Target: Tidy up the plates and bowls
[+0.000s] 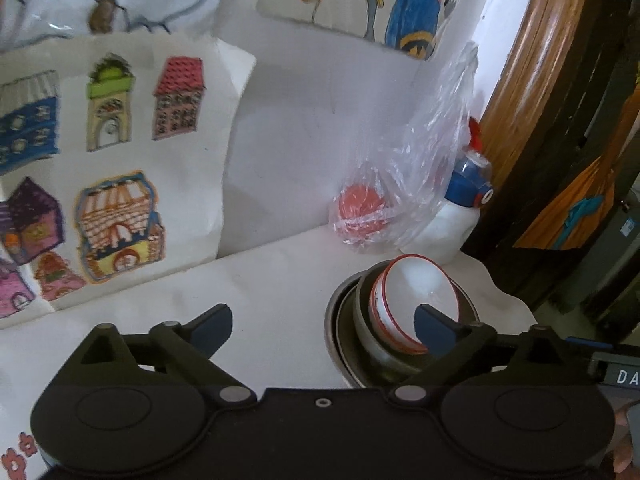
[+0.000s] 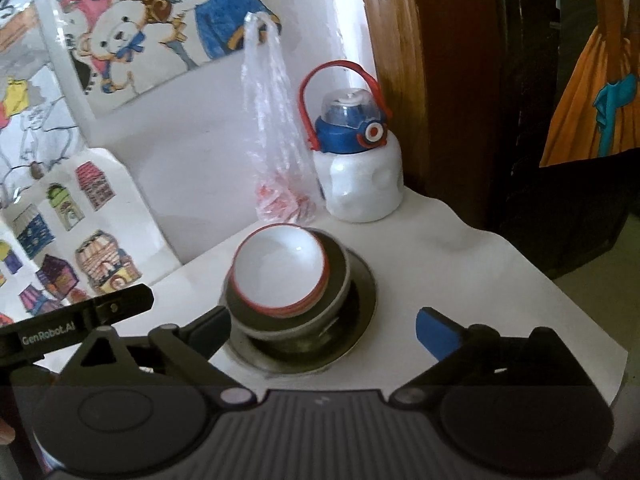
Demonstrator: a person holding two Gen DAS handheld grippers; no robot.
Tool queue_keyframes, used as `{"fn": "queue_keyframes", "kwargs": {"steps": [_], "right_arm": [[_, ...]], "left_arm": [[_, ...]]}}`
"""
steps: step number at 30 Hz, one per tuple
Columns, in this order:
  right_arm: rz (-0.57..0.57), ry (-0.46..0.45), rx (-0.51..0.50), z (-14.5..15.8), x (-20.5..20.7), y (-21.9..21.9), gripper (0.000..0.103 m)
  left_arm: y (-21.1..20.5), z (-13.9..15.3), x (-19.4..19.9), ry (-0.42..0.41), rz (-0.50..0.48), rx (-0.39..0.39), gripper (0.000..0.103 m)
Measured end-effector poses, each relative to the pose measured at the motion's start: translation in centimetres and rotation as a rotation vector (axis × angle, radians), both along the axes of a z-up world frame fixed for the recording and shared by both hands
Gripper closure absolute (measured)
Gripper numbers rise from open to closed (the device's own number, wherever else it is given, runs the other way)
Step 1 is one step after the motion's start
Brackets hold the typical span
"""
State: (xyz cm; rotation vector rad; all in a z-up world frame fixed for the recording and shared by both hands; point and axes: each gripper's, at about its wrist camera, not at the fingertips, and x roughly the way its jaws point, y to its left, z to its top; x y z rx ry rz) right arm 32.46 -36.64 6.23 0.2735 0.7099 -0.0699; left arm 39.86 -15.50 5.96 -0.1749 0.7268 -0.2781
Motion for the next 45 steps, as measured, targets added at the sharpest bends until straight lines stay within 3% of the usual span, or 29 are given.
{"fn": "queue_keyframes", "kwargs": {"steps": [10, 26, 45], "right_arm": [[-0.001, -0.101, -0.03, 1.6, -5.2, 3.9, 0.0], [-0.014, -0.281, -0.092, 2.4, -14.0, 9.4, 0.0], [-0.025, -0.355, -0.103, 0.8, -19.5, 11.7, 0.0]], "left_arm": [[3.2, 1.6, -4.8, -0.075, 0.029, 0.037, 0.001], [7.5, 3.8, -14.3, -0.283, 0.033, 0.055, 0.001], [10.2, 2.9, -21.6, -0.41, 0.041, 0.082, 0.001]]}}
